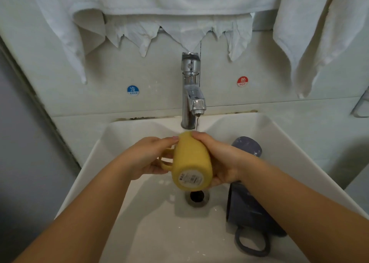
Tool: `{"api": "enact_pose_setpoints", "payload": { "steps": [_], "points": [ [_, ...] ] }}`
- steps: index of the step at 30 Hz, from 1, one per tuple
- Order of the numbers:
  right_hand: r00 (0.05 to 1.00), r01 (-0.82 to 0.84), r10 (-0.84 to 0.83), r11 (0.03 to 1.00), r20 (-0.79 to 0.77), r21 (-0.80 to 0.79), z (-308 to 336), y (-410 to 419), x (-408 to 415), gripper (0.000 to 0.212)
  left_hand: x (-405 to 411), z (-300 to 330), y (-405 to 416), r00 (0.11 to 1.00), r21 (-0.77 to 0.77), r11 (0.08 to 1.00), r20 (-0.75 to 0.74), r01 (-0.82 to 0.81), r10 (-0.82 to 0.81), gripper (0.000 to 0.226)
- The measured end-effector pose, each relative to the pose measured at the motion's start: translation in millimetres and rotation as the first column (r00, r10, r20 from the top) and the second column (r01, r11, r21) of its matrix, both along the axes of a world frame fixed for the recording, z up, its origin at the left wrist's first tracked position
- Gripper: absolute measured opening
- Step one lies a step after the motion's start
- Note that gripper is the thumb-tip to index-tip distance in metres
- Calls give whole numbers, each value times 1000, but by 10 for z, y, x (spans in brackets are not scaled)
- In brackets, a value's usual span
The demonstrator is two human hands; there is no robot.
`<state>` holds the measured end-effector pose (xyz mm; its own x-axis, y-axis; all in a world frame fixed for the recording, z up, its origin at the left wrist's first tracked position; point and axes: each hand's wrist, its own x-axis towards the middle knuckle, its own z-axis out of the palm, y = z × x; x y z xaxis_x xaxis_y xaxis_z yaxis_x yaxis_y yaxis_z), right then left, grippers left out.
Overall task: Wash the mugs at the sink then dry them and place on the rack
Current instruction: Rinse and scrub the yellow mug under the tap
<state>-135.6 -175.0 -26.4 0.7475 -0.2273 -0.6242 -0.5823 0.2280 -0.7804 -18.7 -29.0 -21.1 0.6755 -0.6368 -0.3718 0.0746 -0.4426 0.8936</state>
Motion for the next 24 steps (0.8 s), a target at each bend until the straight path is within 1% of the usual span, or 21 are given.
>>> {"api": "enact_pose_setpoints", "payload": {
  "steps": [3, 4, 5, 6, 7, 8, 9, 10, 12, 13, 14, 15, 16, 17, 18, 20, 22, 23, 24],
  "points": [
    [992, 87, -71, 981, 101, -172, 18, 68, 51, 78, -10, -19, -20, 1000, -27, 999, 1, -29, 29, 48],
    [987, 125, -97, 967, 131, -223, 26, 73, 65, 79, -9, -40, -38, 996, -32, 997, 55, -66, 67, 51],
    [979, 164, -125, 951, 159, -260, 40, 74, 75, 80, -27, -49, -51, 981, -53, 992, 148, -117, 123, 51],
    [970, 203, -154, 939, 187, -279, 53, 65, 81, 80, -62, -57, -63, 944, -105, 980, 267, -170, 192, 47],
    [959, 243, -187, 929, 213, -279, 56, 54, 90, 80, -118, -54, -76, 887, -171, 965, 386, -201, 253, 41],
    [946, 282, -222, 923, 235, -263, 60, 45, 92, 79, -168, -53, -92, 835, -231, 955, 474, -186, 277, 33],
    [932, 320, -263, 920, 249, -228, 55, 35, 95, 79, -225, -45, -112, 808, -261, 956, 531, -131, 256, 30],
    [918, 357, -308, 916, 251, -183, 41, 26, 106, 80, -281, -51, -130, 801, -254, 966, 568, -50, 191, 34],
    [891, 408, -382, 910, 243, -65, 15, 24, 120, 82, -354, -105, -154, 793, -153, 984, 609, 95, 18, 58],
    [880, 419, -410, 908, 238, 12, -1, 22, 127, 83, -357, -132, -158, 776, -99, 987, 630, 124, -34, 72],
    [874, 414, -423, 906, 238, 90, -10, 29, 129, 80, -333, -163, -160, 759, -65, 989, 648, 132, -59, 83],
    [878, 390, -413, 910, 243, 138, -11, 39, 124, 75, -311, -179, -155, 752, -66, 989, 657, 135, -59, 88],
    [892, 361, -382, 924, 243, 129, -19, 36, 117, 72, -287, -185, -146, 762, -102, 986, 646, 133, -36, 86],
    [908, 334, -346, 938, 236, 89, -26, 29, 116, 73, -264, -180, -137, 783, -158, 979, 622, 126, -1, 81],
    [921, 315, -316, 948, 226, 39, -27, 12, 121, 74, -243, -172, -129, 803, -207, 971, 596, 119, 29, 74],
    [925, 328, -305, 942, 225, -70, 15, -12, 125, 76, -230, -148, -123, 833, -254, 959, 552, 127, 36, 63],
    [918, 350, -275, 900, 284, -260, 66, -62, 99, 76, -248, -120, -138, 889, -279, 949, 459, 147, -2, 51],
    [917, 328, -209, 880, 338, -345, 89, -86, 70, 70, -259, -113, -146, 922, -290, 946, 385, 148, -26, 45],
    [911, 291, -122, 867, 393, -404, 117, -93, 36, 60, -273, -108, -153, 951, -293, 946, 307, 141, -46, 41]
  ]
}}
